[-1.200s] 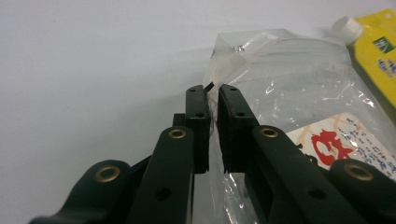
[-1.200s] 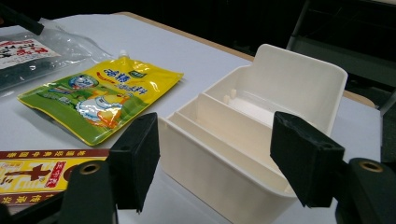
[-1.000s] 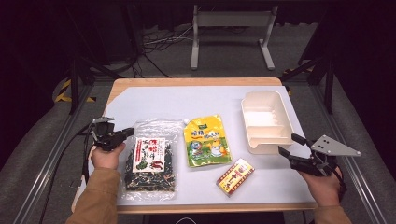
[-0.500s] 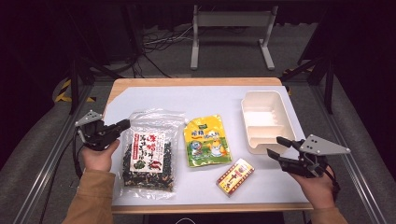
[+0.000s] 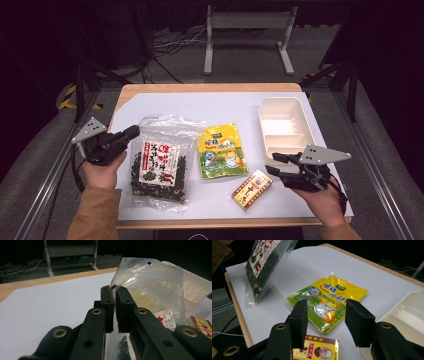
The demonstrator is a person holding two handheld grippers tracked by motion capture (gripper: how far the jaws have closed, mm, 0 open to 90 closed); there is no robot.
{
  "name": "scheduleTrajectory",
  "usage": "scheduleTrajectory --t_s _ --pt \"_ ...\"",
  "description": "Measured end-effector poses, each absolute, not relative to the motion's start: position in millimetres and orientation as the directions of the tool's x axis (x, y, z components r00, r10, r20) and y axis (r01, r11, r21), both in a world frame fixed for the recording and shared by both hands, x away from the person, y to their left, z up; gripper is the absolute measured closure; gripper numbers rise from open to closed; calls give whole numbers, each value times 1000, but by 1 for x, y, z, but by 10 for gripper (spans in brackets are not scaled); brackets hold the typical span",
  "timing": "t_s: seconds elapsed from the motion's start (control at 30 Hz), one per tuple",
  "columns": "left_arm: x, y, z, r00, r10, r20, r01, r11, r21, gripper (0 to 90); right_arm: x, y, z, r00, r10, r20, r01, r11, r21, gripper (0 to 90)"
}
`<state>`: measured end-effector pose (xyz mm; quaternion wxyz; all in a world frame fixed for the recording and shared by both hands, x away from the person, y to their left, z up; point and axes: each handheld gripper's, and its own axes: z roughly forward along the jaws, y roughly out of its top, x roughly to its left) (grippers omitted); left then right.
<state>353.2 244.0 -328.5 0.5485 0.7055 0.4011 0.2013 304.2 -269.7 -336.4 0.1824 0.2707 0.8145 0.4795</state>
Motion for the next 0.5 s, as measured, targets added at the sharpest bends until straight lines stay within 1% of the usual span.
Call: scheduleTrajectory --t_s 0.1,0.27,0.5 --pt "350 242 -326 612 777 -151 332 -78 940 859 306 -261 -333 -802 597 -31 265 400 877 525" --pt "343 242 -321 639 754 -152 313 -74 947 858 313 -244 -320 -827 563 -8 260 395 881 450" --pt "336 244 -319 652 744 -148 296 -70 952 857 324 -220 -308 -857 515 2 242 399 885 438"
